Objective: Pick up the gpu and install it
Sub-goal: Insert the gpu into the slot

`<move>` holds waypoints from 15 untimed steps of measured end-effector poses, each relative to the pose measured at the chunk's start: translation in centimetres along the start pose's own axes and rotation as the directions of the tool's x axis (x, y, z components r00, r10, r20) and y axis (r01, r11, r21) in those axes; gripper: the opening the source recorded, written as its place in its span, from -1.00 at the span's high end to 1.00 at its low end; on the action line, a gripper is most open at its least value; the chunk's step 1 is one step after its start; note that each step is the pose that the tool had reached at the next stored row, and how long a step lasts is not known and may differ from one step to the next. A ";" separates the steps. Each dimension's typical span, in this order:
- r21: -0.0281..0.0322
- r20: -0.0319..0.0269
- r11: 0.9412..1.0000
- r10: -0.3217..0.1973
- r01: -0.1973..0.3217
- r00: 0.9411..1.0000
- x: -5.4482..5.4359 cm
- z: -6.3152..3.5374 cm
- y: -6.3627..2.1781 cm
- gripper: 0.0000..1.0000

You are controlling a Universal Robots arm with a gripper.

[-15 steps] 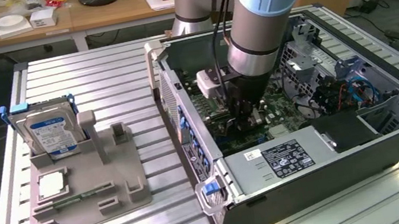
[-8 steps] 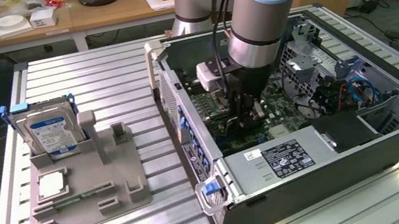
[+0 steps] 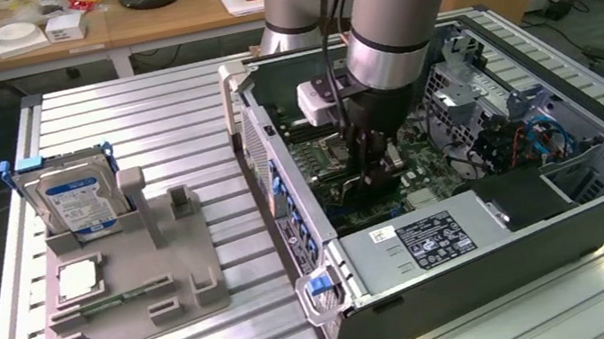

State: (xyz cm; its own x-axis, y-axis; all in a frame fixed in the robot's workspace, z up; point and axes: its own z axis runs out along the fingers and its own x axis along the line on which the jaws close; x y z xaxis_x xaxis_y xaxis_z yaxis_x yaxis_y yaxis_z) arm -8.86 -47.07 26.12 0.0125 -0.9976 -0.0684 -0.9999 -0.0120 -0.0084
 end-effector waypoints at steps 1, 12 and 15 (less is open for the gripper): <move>0.001 0.000 1.000 0.000 0.000 1.000 0.0 -0.25 0.00 0.20; 0.004 0.000 1.000 0.000 0.000 1.000 -0.1 -1.74 -0.02 0.23; 0.004 0.000 1.000 0.000 0.000 1.000 -0.1 -1.75 -0.01 0.47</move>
State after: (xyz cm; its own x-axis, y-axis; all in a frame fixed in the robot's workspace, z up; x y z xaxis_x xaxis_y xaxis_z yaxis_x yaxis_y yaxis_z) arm -8.86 -47.07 27.87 0.0128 -0.9976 -0.0683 -0.9998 -0.0120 -0.0127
